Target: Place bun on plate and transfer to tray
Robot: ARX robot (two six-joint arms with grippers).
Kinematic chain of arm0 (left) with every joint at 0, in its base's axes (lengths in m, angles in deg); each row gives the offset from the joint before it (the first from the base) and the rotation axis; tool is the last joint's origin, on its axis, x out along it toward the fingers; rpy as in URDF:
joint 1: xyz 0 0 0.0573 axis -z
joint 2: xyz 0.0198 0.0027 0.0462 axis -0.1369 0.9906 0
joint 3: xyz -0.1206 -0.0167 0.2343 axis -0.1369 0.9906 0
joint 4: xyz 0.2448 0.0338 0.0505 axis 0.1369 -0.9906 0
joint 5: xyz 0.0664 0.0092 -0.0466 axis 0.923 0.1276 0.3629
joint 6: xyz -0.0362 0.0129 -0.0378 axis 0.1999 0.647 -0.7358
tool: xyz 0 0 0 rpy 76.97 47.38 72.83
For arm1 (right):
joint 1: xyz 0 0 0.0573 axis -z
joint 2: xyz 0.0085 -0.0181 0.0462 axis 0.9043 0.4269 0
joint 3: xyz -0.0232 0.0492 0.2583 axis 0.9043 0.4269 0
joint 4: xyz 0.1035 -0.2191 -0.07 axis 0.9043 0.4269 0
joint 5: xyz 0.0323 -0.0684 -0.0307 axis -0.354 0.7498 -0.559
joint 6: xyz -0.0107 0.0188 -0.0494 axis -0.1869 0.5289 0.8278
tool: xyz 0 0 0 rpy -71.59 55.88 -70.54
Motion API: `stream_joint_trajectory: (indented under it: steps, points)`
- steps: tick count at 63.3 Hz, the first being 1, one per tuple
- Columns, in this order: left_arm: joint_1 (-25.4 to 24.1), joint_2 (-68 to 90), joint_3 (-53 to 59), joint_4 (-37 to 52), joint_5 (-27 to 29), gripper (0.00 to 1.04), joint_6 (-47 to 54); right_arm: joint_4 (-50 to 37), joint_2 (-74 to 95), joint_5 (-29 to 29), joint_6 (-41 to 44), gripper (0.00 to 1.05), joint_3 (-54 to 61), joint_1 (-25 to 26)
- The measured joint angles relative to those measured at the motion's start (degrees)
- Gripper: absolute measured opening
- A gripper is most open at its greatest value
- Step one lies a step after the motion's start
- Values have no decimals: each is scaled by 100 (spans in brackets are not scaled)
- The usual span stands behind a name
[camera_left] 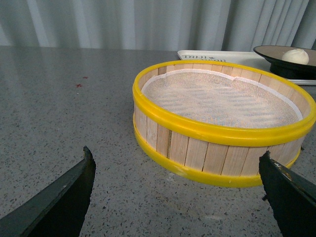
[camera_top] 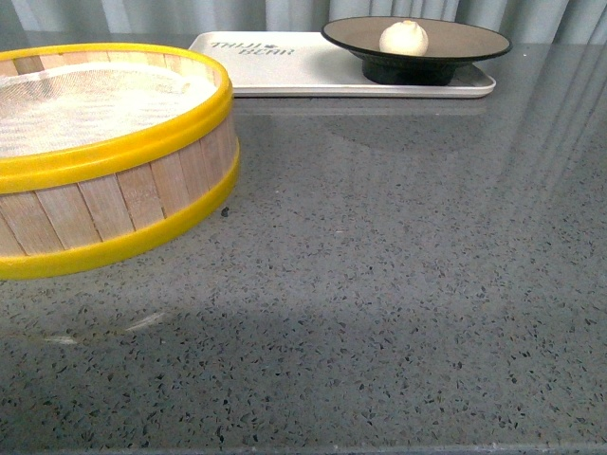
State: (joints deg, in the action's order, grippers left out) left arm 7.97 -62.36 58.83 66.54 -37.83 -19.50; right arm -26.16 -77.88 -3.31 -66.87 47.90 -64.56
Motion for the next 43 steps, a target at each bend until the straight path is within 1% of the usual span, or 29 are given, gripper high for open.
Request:
stream_joint_trajectory:
  steps: [2,3,16,17,19,21,25,43]
  points:
    - [0,0,0,0,0,98,0,0,0,0,0,43,0,0]
    - [0,0,0,0,0,98,0,0,0,0,0,49,0,0]
    - [0,0,0,0,0,98,0,0,0,0,0,81,0,0]
    - [0,0,0,0,0,98,0,0,0,0,0,86,0,0]
    - [0,0,0,0,0,98,0,0,0,0,0,93,0,0]
    - [0,0,0,0,0,98,0,0,0,0,-7,98,0,0]
    - [0,0,0,0,0,98,0,0,0,2,-2,95,0,0]
    - [0,0,0,0,0,98,0,0,0,0,-2,96,0,0]
